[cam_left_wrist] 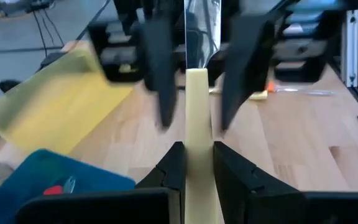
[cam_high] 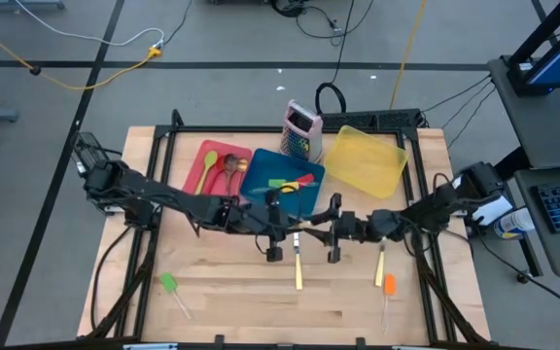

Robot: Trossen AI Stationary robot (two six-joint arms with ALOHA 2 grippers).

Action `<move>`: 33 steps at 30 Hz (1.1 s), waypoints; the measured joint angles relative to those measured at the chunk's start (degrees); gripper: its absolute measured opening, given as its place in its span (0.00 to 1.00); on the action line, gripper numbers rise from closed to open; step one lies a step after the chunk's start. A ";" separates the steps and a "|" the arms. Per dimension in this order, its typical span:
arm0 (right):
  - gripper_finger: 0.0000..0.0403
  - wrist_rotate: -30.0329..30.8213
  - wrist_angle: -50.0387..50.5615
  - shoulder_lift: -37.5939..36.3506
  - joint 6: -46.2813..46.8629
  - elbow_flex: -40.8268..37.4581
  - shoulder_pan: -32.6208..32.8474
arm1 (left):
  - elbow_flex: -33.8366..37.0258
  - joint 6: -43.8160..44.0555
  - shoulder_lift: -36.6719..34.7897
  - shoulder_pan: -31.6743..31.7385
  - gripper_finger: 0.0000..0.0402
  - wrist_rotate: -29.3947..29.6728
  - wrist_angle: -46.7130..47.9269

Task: Pick & Place Kitchen Items
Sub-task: Put the left yellow knife into the yellow bin

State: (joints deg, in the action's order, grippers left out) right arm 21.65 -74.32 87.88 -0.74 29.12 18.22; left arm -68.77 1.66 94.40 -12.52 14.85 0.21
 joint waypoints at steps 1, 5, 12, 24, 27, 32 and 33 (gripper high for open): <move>0.31 -0.70 0.76 0.00 1.01 0.00 -0.60 | 0.00 -0.60 0.06 -0.27 0.13 0.17 -0.11; 0.31 -4.02 0.52 0.00 0.65 0.00 -1.74 | 0.00 -1.20 0.15 -0.69 0.13 0.33 -0.35; 0.24 -3.98 -0.06 0.00 -1.12 0.00 -1.78 | -0.02 -0.49 0.17 -0.69 0.13 1.54 -0.27; 0.09 -4.19 -0.11 0.04 -3.05 0.00 -1.82 | -0.07 2.98 0.17 -0.61 0.15 1.58 3.18; 0.09 -4.14 -0.04 0.04 -3.32 0.00 -1.82 | -0.07 3.72 0.17 -0.61 0.18 1.64 4.09; 0.09 -4.08 1.23 0.04 -3.49 0.04 -1.80 | -0.07 5.61 0.19 -0.71 0.22 1.75 5.16; 0.09 -4.07 1.30 0.04 -3.49 0.04 -1.82 | -0.07 6.48 0.19 -0.74 0.23 1.75 5.67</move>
State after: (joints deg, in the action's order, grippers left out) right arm 17.58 -73.02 87.92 -4.23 29.17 16.41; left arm -68.84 8.15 94.59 -13.26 16.60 5.88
